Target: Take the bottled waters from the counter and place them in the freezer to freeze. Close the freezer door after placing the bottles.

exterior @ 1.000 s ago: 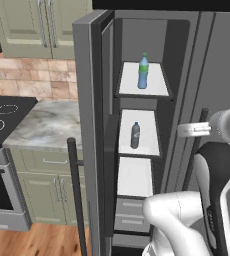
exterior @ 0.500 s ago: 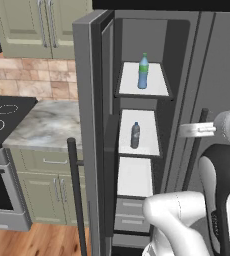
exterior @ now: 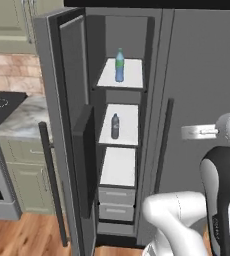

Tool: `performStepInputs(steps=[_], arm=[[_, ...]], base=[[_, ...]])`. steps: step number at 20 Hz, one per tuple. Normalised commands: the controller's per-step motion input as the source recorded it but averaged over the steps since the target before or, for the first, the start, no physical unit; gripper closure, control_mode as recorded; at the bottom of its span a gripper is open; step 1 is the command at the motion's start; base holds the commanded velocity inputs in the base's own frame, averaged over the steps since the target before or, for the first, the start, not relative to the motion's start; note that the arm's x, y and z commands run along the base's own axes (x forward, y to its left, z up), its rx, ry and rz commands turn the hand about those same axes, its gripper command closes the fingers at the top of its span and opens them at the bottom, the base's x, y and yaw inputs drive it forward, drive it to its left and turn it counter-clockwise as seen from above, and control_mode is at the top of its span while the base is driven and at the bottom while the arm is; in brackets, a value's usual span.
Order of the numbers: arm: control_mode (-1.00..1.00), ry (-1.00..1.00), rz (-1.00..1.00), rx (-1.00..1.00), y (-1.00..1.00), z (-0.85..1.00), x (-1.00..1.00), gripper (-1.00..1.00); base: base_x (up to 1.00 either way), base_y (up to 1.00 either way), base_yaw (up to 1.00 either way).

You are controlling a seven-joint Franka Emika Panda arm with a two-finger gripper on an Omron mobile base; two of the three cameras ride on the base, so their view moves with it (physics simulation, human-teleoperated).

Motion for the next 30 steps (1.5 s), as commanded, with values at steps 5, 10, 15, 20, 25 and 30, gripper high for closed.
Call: performStepInputs(steps=[5,10,15,20,25,30], arm=[[1.0,0.0,0.0,0.0,0.0,0.0,0.0,-1.0],[1.0,0.0,0.0,0.0,0.0,0.0,0.0,-1.0],[1.0,0.0,0.0,0.0,0.0,0.0,0.0,-1.0],[1.0,0.0,0.0,0.0,0.0,0.0,0.0,-1.0],[1.0,0.0,0.0,0.0,0.0,0.0,0.0,-1.0],[1.0,0.0,0.0,0.0,0.0,0.0,0.0,-1.0]], base=[[-0.64,-0.5,0.06],[-0.11,0.0,0.27],[-0.36,0.08,0.39],[-0.24,0.19,0.28],[0.01,0.51,0.1],[-0.07,0.27,0.03]])
